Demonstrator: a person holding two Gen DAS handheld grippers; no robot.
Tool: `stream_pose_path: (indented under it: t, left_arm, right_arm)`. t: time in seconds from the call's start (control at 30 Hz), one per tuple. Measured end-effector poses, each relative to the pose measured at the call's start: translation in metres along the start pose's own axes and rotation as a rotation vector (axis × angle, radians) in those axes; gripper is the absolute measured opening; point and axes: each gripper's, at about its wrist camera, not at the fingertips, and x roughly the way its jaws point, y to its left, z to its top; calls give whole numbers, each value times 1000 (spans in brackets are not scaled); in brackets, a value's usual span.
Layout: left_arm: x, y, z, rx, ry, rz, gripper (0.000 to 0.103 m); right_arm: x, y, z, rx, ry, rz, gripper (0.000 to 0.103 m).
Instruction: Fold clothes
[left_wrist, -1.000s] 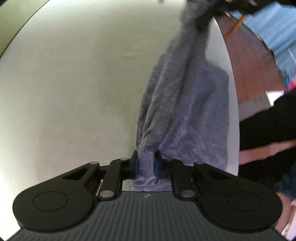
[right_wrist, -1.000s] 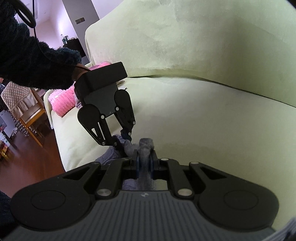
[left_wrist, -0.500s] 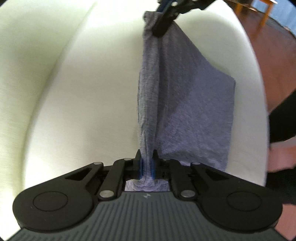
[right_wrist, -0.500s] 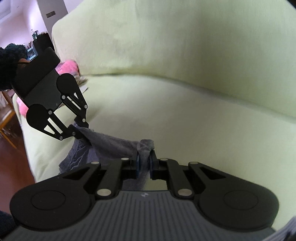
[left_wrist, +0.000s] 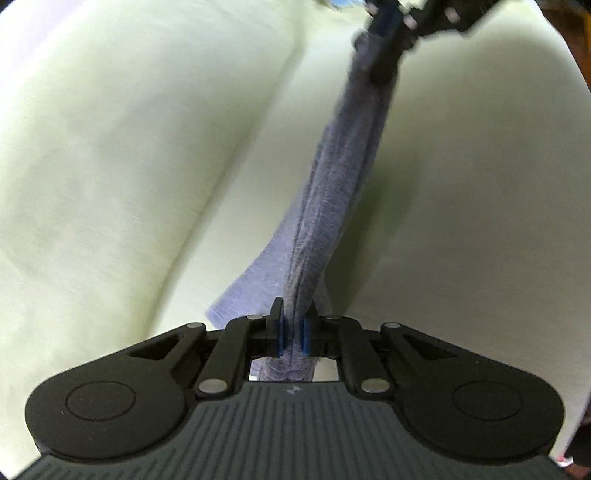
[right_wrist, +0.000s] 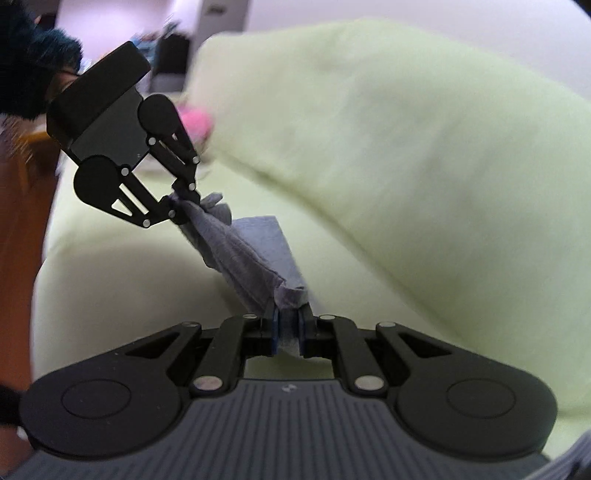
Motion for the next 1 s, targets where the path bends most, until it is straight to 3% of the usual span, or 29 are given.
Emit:
stream_pose_path:
  t: [0.07,0.1,0.17,0.2,0.23,0.27,0.3,0.37,0.47,0.57,0.63,0.67,0.73,0.8,0.87,1.0]
  left_arm:
    - [4,-52,-10,23,31,-18,25]
    - [1,-67,-13,35,28,2,31]
    - [-9,-99,-22,64,12,54,34]
    - [-15,-105,-25,69,7,64,43]
    - [-21,-109,-29,70,7,70,49]
    - [-26,-111,-32,70,12,73,55]
    - [-33,-112,-37,71,16,68,55]
    - [-50,-113,-42,66,25,66,55]
    - [-66,-96,-39,-33,65,71,55]
    - [-54,-35,-41,-298,106,24,55]
    - [-41,4,-37,-587,125,-109,55]
    - [-36,20,-40,-683,129,-157,55]
    - [-26,50,-55,-959,120,-273,55]
    - [-24,64,-77,-1148,123,-334,56]
    - [-11,70,-102,-1455,179,-394,56]
    - [-3,54,-121,-1677,224,-454,56]
  right_arm:
    - [1,32,-35,-14,76,41,7]
    - [2,41,-45,-17,98,51,7]
    - [1,63,-67,-26,150,66,8]
    - [1,74,-78,-31,179,73,10]
    - [-1,84,-87,-31,205,78,13]
    - [-3,91,-93,-23,224,80,25]
    - [-6,96,-96,-12,243,76,36]
    - [-10,96,-83,27,270,61,36]
    - [-21,85,-59,91,266,22,35]
    - [-27,77,-36,136,225,-24,34]
    - [-15,76,-14,141,202,-54,34]
    - [-8,78,-9,141,198,-70,34]
    - [6,82,-1,137,194,-100,34]
    - [16,87,2,141,196,-117,36]
    - [28,93,3,161,197,-122,37]
    - [37,108,6,173,198,-131,38]
